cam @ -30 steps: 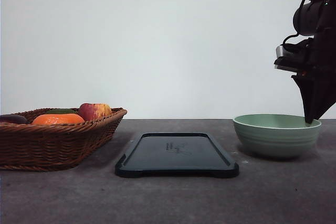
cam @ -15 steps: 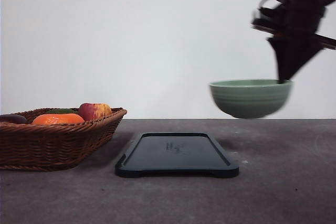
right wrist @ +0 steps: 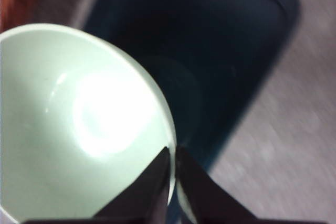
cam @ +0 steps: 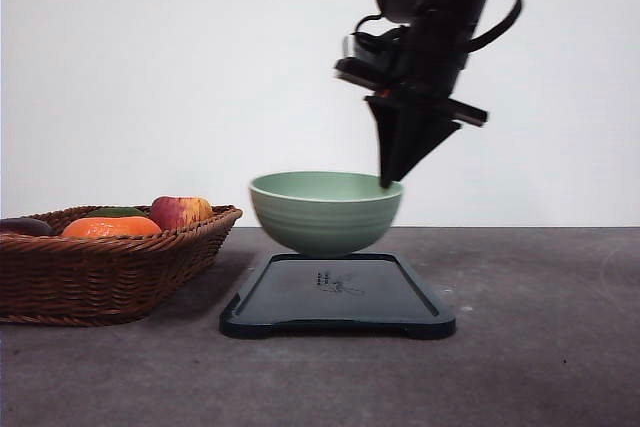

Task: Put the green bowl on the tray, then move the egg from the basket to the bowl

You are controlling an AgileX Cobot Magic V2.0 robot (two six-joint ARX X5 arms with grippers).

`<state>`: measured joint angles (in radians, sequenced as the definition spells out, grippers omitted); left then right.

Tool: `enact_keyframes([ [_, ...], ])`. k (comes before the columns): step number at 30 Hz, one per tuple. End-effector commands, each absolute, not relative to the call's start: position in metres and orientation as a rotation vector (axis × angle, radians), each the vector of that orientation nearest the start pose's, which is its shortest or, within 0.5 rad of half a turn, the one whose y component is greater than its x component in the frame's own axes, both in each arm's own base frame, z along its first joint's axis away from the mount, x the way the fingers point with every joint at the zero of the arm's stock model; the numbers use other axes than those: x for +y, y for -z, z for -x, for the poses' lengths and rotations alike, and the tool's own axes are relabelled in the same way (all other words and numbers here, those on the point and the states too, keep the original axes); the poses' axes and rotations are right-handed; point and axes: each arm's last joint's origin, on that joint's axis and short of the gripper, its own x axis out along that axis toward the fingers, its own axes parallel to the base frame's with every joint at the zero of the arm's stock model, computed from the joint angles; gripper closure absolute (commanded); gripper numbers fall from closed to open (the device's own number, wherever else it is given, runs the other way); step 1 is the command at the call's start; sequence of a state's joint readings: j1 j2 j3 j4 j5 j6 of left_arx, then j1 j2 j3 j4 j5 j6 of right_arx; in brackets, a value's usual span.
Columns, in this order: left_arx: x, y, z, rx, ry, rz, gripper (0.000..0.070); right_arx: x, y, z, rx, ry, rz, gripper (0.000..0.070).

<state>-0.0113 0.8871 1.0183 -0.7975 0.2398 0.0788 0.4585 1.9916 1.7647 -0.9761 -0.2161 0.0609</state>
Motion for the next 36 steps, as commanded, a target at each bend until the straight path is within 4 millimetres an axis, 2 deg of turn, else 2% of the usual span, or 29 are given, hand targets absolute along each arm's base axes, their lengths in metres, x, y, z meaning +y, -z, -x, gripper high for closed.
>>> enact_keyframes([
  [1,-0.009,-0.348,-0.164,0.628,0.275,-0.007,0.0314,0.195,-0.251,-0.377,1.238,-0.543,0.076,0.0700],
  [8,-0.009,-0.348,-0.164,0.627,0.275,-0.007,0.0314,0.196,-0.232,-0.385,1.279,-0.514,0.082,0.0700],
  [14,-0.009,-0.348,-0.164,0.624,0.275,-0.008,0.0314,0.196,-0.226,-0.387,1.286,-0.512,0.084,0.0690],
  [15,-0.009,-0.348,-0.164,0.624,0.275,-0.008,0.0314,0.196,-0.225,-0.387,1.288,-0.512,0.084,0.0670],
  [18,-0.009,-0.348,-0.164,0.625,0.275,-0.008,0.0314,0.196,-0.225,-0.388,1.288,-0.511,0.085,0.0501],
  [20,-0.009,-0.348,-0.164,0.624,0.275,-0.008,0.0314,0.197,-0.225,-0.388,1.280,-0.511,0.085,0.0463],
  [24,-0.009,-0.348,-0.164,0.623,0.275,-0.008,0.0314,0.196,-0.234,-0.389,1.241,-0.526,0.094,0.0463],
  [29,-0.009,-0.348,-0.164,0.621,0.276,-0.009,0.0314,0.194,-0.260,-0.385,1.112,-0.520,0.105,0.0464],
  [36,-0.009,-0.348,-0.164,0.620,0.276,-0.009,0.0314,0.185,-0.274,-0.364,0.938,-0.540,0.082,0.0464],
])
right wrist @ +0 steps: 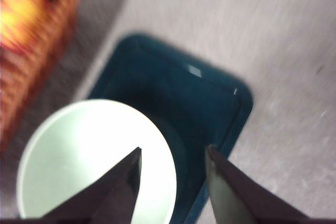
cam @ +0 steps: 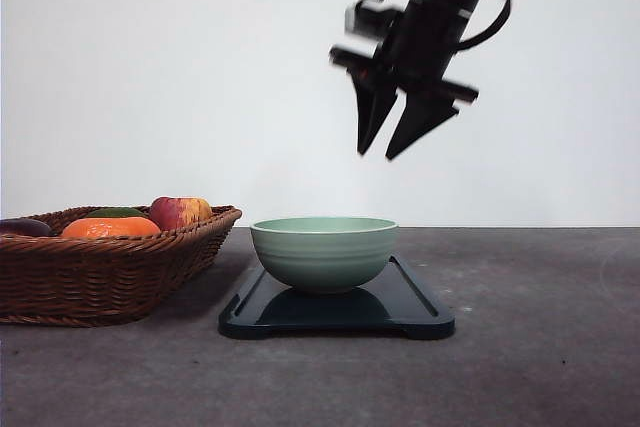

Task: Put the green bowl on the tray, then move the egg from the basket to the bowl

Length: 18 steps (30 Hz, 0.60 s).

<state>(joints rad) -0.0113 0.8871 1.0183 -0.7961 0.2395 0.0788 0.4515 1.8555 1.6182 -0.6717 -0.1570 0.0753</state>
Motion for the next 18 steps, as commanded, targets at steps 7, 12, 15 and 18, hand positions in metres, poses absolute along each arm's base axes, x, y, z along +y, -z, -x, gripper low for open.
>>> enact_keyframes([
  [7,-0.009,-0.348,-0.164,0.617,0.276,-0.010,0.0314,0.167,-0.277,-0.328,0.795,-0.564,0.073,0.0464],
  [12,-0.009,-0.350,-0.166,0.599,0.276,-0.012,0.0314,0.151,-0.273,-0.298,0.729,-0.571,0.074,0.0464],
  [15,-0.009,-0.350,-0.166,0.592,0.276,-0.012,0.0314,0.139,-0.268,-0.279,0.703,-0.567,0.068,0.0464],
  [18,-0.009,-0.351,-0.168,0.584,0.276,-0.014,0.0314,0.126,-0.260,-0.260,0.679,-0.558,0.060,0.0464],
])
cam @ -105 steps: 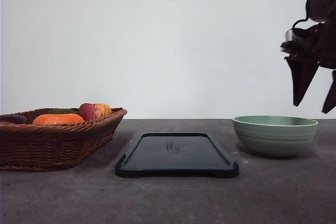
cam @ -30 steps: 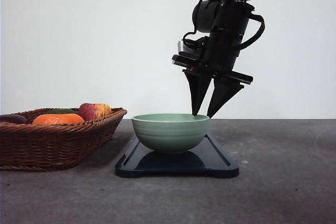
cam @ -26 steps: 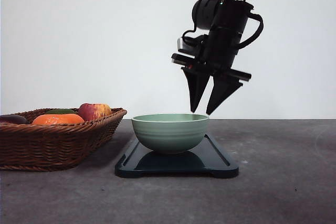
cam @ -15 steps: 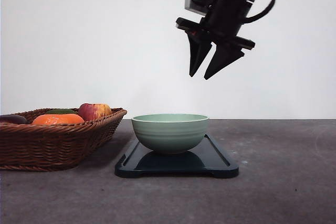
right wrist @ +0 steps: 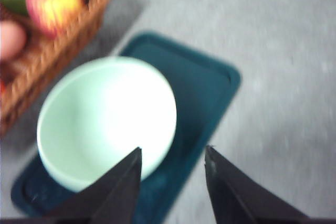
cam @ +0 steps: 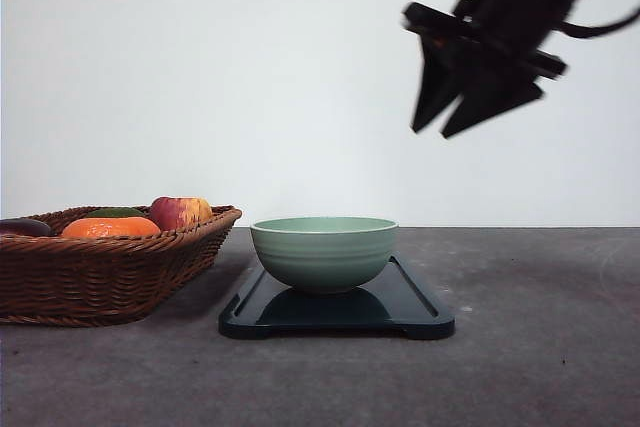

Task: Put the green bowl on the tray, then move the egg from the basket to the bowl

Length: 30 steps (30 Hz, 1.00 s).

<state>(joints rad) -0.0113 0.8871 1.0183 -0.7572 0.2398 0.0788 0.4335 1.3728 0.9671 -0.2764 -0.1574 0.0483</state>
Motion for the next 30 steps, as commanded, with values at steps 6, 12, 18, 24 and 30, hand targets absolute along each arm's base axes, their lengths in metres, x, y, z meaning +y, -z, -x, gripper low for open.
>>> enact_keyframes([
  [6,-0.009,-0.351,-0.172,0.576,0.274,-0.009,0.0314,0.096,-0.248,-0.222,0.650,-0.520,0.051,0.0464],
  [12,-0.014,-0.345,-0.181,0.610,0.287,0.033,0.0313,0.072,-0.242,-0.193,0.594,-0.481,0.067,0.0464],
  [18,-0.030,-0.333,-0.203,0.672,0.337,0.067,0.0313,0.061,-0.243,-0.184,0.567,-0.446,0.059,0.0464],
  [24,-0.048,-0.316,-0.239,0.796,0.318,0.128,0.0314,0.060,-0.242,-0.184,0.573,-0.439,0.057,0.0464],
  [30,-0.068,-0.302,-0.281,0.939,0.263,0.050,0.0314,0.060,-0.242,-0.184,0.579,-0.440,0.058,0.0464],
])
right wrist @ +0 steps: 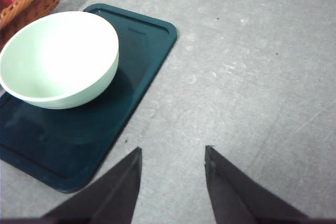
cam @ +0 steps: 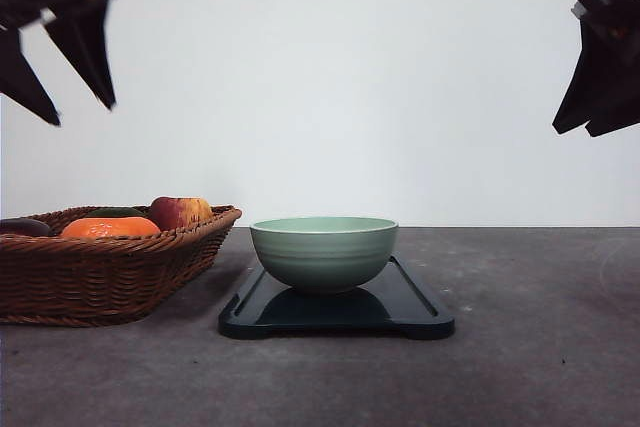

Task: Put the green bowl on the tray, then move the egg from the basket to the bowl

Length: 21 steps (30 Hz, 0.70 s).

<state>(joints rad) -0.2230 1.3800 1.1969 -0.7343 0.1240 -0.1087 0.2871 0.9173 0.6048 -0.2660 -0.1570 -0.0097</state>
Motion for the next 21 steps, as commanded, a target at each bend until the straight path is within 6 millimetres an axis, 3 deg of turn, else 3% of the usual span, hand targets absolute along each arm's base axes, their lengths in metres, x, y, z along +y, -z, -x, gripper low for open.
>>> enact_keyframes([
  [1,-0.071,-0.300,-0.288,0.963,0.261,0.037,0.0314,0.059,-0.242,-0.184,0.580,-0.439,0.058,0.0464],
  [10,-0.086,-0.276,-0.342,1.128,0.187,-0.039,0.0313,0.059,-0.242,-0.184,0.581,-0.439,0.058,0.0464],
  [21,-0.091,-0.242,-0.365,1.167,0.193,-0.104,0.0313,0.059,-0.242,-0.184,0.579,-0.441,0.065,0.0464],
])
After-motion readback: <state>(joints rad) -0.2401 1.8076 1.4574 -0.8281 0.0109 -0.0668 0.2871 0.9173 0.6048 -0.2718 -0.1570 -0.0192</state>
